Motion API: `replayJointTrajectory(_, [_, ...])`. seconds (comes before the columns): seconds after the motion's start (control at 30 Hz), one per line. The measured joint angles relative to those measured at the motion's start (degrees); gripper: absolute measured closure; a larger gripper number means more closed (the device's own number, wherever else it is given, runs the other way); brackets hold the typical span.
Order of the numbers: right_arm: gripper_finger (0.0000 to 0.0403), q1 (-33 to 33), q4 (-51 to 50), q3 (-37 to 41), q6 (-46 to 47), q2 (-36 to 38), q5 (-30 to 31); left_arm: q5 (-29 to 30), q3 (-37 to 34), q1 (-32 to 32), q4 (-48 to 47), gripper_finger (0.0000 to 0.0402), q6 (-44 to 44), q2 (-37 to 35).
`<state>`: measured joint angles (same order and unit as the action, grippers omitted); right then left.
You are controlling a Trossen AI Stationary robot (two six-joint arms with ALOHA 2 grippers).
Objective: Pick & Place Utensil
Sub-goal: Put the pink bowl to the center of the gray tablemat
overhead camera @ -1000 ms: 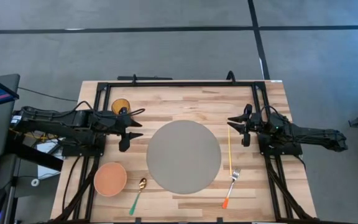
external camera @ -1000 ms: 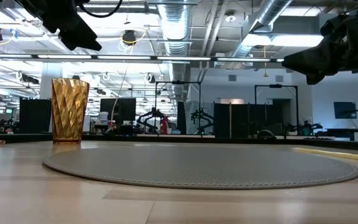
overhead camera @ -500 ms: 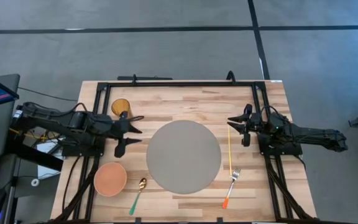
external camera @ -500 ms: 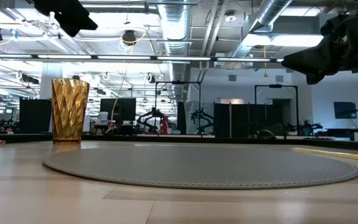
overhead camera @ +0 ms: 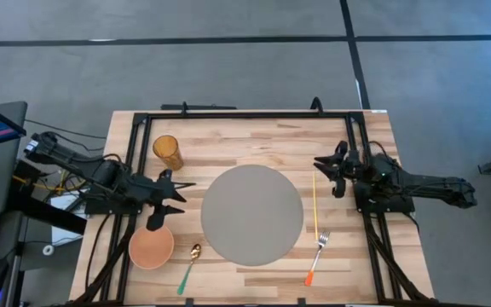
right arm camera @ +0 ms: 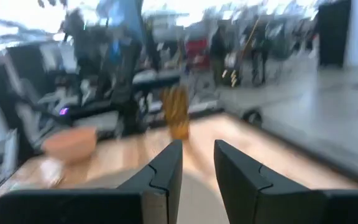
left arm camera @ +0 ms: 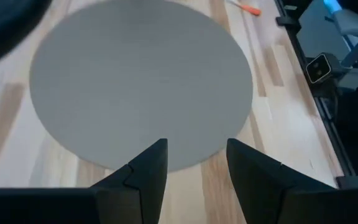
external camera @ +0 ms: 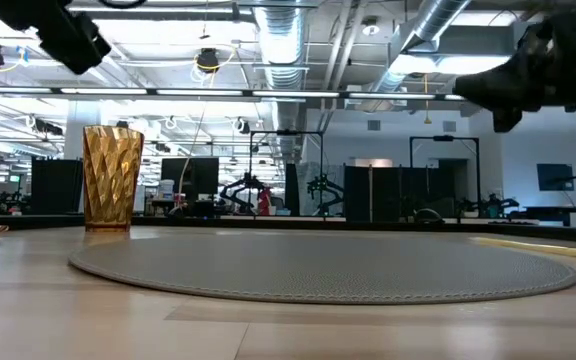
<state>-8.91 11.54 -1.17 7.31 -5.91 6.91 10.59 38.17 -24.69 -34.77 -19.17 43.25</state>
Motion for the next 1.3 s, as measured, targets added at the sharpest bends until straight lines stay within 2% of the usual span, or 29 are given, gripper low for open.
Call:
replayJointTrajectory(0.1, [0.0316, 0.00, 7.90, 0.00, -1.44, -0.01, 0.38, 0.10, -0.82, 0.02, 0.03, 0.0235, -3.08, 0.02])
replayJointTrajectory(0.23, [0.0314, 0.87, 18.22, -0.08, -0.82, -1.70, -4.19, 3.09, -1.09, 0.89, 0.74, 0.0235, -2.61, 1.04])
replayJointTrajectory(0.43, [0.0290, 3.95, 20.40, -7.11, -0.25, -11.31, -5.29, 1.02, 5.99, 3.75, -1.52, 0.0235, 5.02, 8.70])
replayJointTrajectory(0.53, [0.0268, 6.20, 18.28, -13.37, -1.70, -20.18, -5.58, -1.42, 12.37, 5.10, -9.48, 0.0235, 5.00, 13.64])
replayJointTrajectory(0.63, [0.0246, 8.15, 11.31, -19.88, -1.84, -28.76, -5.55, -3.45, 16.82, 5.49, -19.72, 0.0235, 0.68, 17.89])
replayJointTrajectory(0.77, [0.0229, 8.91, 0.06, -26.80, -3.18, -38.12, -5.42, -10.20, 16.99, 4.56, -26.29, 0.0236, -5.48, 20.87])
replayJointTrajectory(0.87, [0.0224, 8.51, -3.51, -29.79, -2.28, -43.28, -5.39, -13.67, 14.75, 2.88, -27.37, 0.0241, -7.90, 21.85])
replayJointTrajectory(1.07, [0.0225, 8.46, -3.72, -32.61, -3.28, -48.69, -5.35, -15.38, 9.86, -0.31, -27.38, 0.0259, -14.91, 21.57])
replayJointTrajectory(1.3, [0.0233, 7.93, -3.18, -32.74, -4.85, -49.42, -5.18, -15.75, 6.29, -2.34, -27.22, 0.0266, -16.99, 21.55])
